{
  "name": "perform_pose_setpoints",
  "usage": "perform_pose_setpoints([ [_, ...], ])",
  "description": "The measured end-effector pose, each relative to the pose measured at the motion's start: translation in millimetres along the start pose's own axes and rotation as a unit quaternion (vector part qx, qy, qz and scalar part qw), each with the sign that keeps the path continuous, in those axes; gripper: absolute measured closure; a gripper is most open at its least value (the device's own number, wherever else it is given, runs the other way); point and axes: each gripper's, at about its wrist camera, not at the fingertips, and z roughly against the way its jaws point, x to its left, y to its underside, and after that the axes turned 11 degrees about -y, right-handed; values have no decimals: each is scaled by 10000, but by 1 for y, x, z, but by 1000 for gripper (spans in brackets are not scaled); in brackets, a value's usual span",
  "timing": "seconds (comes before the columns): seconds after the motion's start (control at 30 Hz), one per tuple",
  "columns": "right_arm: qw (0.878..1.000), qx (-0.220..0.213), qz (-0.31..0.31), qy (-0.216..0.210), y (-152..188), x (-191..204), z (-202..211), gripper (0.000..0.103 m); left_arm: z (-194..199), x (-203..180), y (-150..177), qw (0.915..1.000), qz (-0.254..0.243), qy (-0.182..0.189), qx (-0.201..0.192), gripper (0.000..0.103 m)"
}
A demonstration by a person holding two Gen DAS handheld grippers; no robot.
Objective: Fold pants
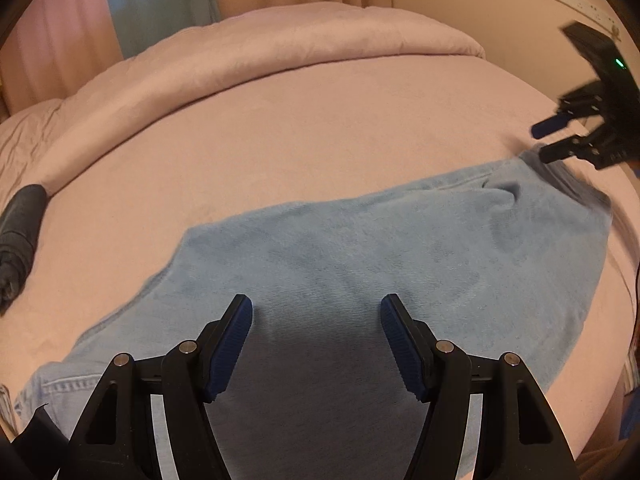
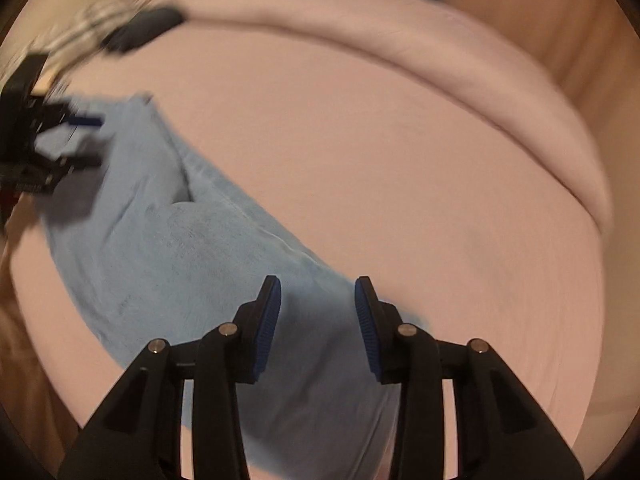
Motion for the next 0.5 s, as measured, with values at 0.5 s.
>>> perform_pose_setpoints([
  [0.5, 9936, 753, 746, 381, 8, -12, -30, 97, -10, -19, -10, 9998, -93, 141, 76, 37],
])
